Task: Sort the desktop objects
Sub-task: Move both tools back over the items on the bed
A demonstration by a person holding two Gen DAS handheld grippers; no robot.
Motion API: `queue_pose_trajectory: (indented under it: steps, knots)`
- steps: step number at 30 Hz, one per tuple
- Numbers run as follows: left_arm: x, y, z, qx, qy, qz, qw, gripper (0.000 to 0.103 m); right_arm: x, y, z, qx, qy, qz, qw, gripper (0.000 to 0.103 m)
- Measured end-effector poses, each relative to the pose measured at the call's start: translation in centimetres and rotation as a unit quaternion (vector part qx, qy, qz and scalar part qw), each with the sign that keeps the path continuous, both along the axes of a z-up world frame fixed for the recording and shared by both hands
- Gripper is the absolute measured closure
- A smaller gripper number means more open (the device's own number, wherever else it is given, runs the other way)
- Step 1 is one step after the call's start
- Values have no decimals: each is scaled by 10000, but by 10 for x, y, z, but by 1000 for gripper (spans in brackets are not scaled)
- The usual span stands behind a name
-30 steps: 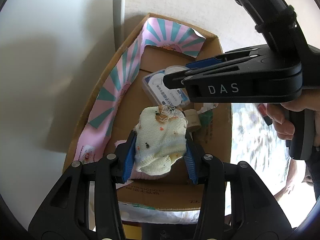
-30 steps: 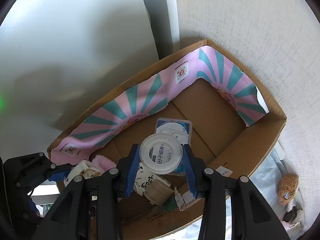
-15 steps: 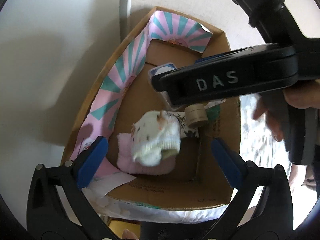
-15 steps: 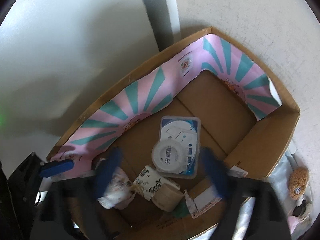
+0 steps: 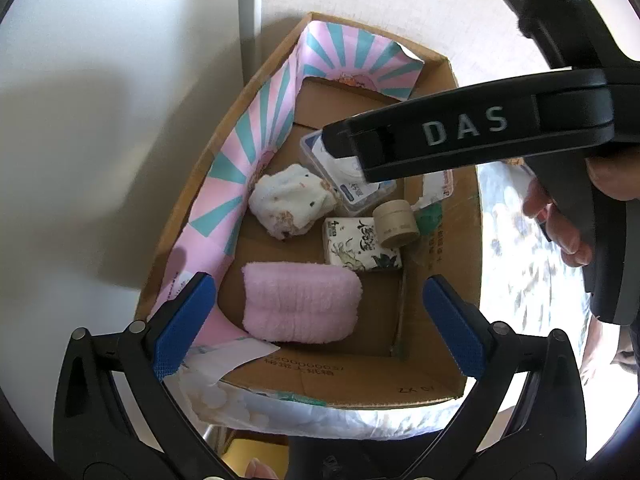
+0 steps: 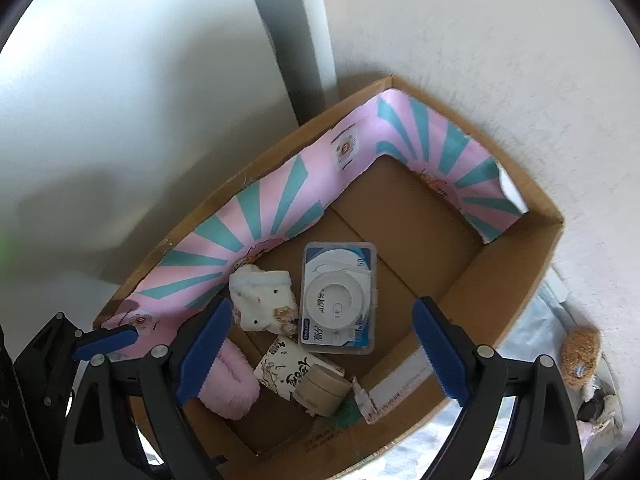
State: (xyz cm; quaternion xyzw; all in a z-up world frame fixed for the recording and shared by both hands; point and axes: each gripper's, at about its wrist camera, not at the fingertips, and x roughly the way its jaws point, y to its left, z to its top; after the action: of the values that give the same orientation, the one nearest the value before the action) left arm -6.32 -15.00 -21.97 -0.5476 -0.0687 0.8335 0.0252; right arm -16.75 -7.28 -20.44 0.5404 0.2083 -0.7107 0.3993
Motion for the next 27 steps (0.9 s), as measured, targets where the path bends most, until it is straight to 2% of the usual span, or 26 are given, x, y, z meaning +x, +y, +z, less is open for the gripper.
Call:
queue_pose_trajectory:
  steps: [6, 10, 13, 15, 18, 22, 27]
  knots:
    - [5, 1, 12, -163, 35, 17, 9999, 0, -4, 10, 16, -67, 178, -19, 9998, 13]
    - [9, 3, 24, -265, 113, 53, 9996, 0, 19, 19, 31, -87, 284, -30, 9996, 13]
    - [11, 6, 34, -323, 174, 6, 9993, 0, 24, 33, 48, -40, 290, -75, 9995, 13]
    - [14, 9, 42, -330, 265, -6, 9991, 0, 25, 44, 57, -177, 240, -123, 9995, 13]
    - [16, 15, 55, -333, 447, -35, 9984, 0, 27, 65, 75, -364, 301, -293, 9985, 13]
    - [15, 29, 74, -440, 642, -165, 9968, 0, 31, 104, 104, -397, 770, -644, 9942, 13]
    - [5, 52, 98, -299, 807, -385, 9955, 0, 28, 162, 134, -524, 1018, -1012, 9883, 13]
